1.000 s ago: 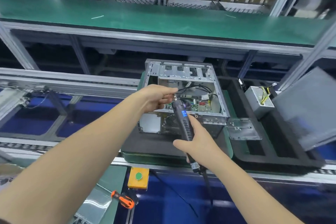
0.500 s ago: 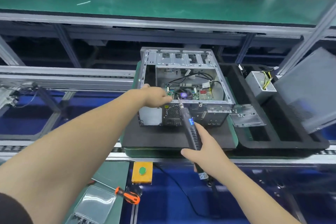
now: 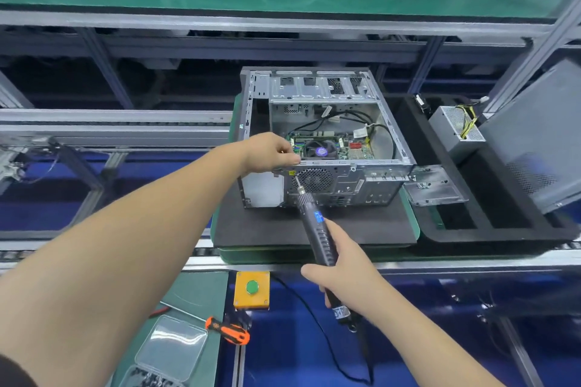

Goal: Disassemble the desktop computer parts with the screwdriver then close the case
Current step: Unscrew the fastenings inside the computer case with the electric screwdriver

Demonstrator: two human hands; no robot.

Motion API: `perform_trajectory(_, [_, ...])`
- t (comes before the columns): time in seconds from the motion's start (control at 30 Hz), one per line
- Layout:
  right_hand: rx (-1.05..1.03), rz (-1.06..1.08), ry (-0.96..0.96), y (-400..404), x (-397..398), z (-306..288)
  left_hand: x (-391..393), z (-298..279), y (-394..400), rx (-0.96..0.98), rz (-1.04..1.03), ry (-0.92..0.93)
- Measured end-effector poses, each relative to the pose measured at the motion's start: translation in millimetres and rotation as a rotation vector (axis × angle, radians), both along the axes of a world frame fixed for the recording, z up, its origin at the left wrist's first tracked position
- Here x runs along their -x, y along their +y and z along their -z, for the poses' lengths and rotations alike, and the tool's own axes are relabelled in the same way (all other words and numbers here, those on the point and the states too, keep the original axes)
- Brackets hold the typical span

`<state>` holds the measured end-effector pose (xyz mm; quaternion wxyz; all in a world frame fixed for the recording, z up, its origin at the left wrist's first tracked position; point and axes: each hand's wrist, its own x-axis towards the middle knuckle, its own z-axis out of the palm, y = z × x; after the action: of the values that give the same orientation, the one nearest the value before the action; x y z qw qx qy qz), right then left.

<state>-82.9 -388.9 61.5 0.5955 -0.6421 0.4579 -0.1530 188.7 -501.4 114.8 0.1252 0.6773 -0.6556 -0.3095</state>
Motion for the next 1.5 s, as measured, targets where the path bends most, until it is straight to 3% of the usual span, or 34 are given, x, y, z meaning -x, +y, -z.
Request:
perform_trajectory(0.37, [-0.04,0.007,-0.015,-1,-8,5,-4,-9,10,-0.077,0.126,-0.068])
perform_trajectory(0.9, [-0.059,0.01,-0.013,-3,-11,-1,-4,-11,10,-0.098,0.122,-0.11])
perform_trajectory(1.13, [-0.056,0.01,-0.002,-5,-12,-2,-3,-15,11,-0.167,0.1,0.002])
perform_trajectory(1.5, [-0.067,0.018,-0.014,-3,-14,-4,-5,-11,9,-0.164,0.08,-0.065])
